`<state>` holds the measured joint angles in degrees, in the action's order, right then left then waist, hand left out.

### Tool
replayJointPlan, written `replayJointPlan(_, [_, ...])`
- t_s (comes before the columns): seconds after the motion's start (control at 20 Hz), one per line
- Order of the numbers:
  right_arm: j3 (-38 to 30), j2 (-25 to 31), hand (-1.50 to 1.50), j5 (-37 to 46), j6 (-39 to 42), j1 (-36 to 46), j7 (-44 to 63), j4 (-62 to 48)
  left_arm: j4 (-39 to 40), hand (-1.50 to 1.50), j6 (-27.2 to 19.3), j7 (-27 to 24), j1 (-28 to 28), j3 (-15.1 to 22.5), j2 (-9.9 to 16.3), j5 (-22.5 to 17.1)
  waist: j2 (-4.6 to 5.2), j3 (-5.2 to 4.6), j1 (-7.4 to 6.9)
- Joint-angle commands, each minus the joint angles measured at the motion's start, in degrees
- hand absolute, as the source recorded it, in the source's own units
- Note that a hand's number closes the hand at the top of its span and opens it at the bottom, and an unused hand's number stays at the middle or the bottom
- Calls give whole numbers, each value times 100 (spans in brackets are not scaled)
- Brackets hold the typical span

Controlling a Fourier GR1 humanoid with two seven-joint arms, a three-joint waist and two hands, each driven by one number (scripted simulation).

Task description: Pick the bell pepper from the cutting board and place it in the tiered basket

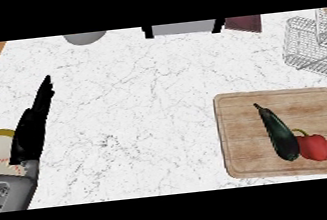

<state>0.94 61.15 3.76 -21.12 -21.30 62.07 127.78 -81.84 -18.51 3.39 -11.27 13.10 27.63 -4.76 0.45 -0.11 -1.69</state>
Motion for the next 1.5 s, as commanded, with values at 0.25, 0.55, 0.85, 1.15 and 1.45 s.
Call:
replayJointPlan(0.25, [867,-442,-150,418,443,1010,888,-835,-78,0,116,76,35,-169,-80,99,-22,10,66])
replayJointPlan(0.55, [1666,-966,-150,1425,463,1305,1419,-705,163,0,348,-58,-32,-445,-6,79,-31,6,111])
replayJointPlan(0.85, [1909,-1241,-150,2050,834,1692,1854,-883,226,0,399,-241,159,-548,-121,94,-33,2,108])
replayJointPlan(1.15, [1888,-1542,-150,2347,1210,1926,1928,-1160,-197,0,463,-125,467,-552,-60,197,-42,4,59])
replayJointPlan(1.45, [1803,-1987,-150,2532,1233,1733,1614,-1474,-84,0,544,-50,330,-651,-122,247,-43,8,116])
